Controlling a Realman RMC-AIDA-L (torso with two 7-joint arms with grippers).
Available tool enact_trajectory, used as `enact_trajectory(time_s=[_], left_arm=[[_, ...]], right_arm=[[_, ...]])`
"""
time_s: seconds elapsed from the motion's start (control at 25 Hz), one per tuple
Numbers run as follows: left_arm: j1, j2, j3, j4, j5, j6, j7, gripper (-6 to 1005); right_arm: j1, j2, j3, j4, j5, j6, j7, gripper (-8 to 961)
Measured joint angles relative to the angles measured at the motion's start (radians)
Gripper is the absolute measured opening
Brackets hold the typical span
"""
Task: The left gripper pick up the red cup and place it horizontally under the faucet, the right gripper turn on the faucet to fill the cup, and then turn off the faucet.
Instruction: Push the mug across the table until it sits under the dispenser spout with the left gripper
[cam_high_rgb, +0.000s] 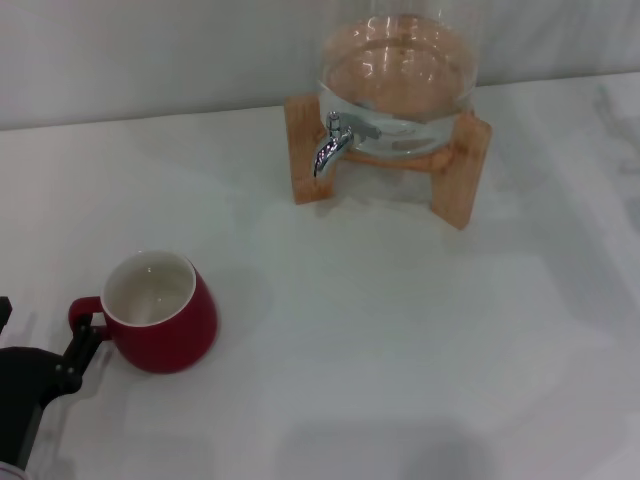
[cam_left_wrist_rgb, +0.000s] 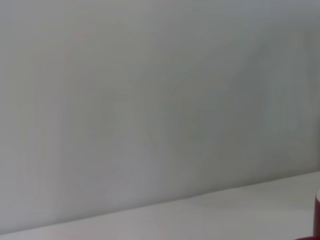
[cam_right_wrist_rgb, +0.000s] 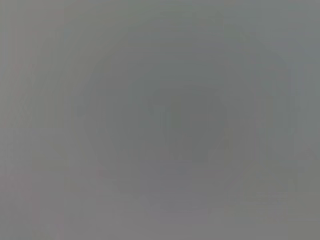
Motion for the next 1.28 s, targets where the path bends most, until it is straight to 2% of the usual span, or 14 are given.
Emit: enact_trajectory(time_s=[0.68,0.92,1.12,1.24,1.28], left_arm=[[-0.035,-0.001,0.007,-0.005,-0.027,0.036,0.000,855],[-0.039,-0.002,0.010,-0.004,-0.021,0.036,0.001,666],[-0.044,-0.002,0.010,-0.004,-0.021,0.036,0.002,435],[-0.049,-0.003,0.008,-0.003,-0.021,0.036,0.002,207],[-0.050,-0.003,0.006,-0.003,-0.022,0.036,0.002,205]], right_arm=[[-0.001,0.003,-0.004,0.007,0.003,0.009,0.003,702],[0.000,0.004,-0.006,0.010,0.003,0.012,0.005,702],[-0.001,0.005,-0.006,0.010,0.003,0.012,0.005,702],[0.000,0.005,-0.006,0.010,0.003,0.012,0.005,702],[-0.001,0.005,-0.006,0.010,0.003,0.012,0.005,702]])
